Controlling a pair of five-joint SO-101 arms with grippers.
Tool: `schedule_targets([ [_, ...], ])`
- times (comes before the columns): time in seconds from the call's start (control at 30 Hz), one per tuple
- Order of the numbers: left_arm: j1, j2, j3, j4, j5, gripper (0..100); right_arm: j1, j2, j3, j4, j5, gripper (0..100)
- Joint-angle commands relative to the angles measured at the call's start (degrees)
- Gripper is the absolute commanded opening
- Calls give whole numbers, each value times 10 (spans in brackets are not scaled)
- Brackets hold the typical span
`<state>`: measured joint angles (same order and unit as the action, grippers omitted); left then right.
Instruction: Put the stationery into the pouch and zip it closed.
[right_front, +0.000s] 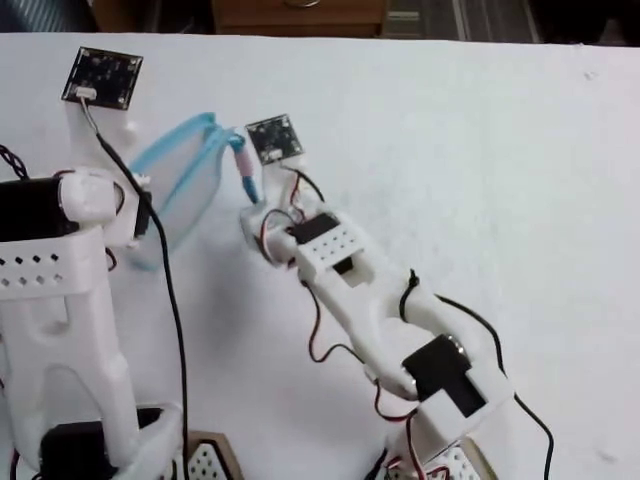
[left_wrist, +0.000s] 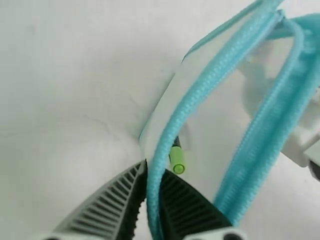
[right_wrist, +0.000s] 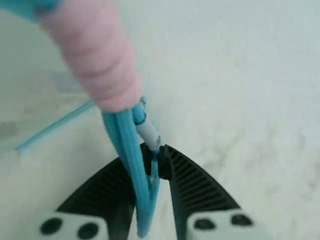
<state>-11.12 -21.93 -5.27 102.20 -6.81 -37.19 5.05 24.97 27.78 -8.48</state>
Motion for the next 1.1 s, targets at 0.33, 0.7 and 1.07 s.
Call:
schedule_targets([
  [0.33,-6,-2,-7,1,3,23,-24,-51,-2,-1,11,233],
  [0.7,-4,-2,-7,1,3,23,-22,-42,-3,-58,11,233],
  [1.07,-6,-2,-7,1,2,23,-6,62,-6,-179,11,234],
])
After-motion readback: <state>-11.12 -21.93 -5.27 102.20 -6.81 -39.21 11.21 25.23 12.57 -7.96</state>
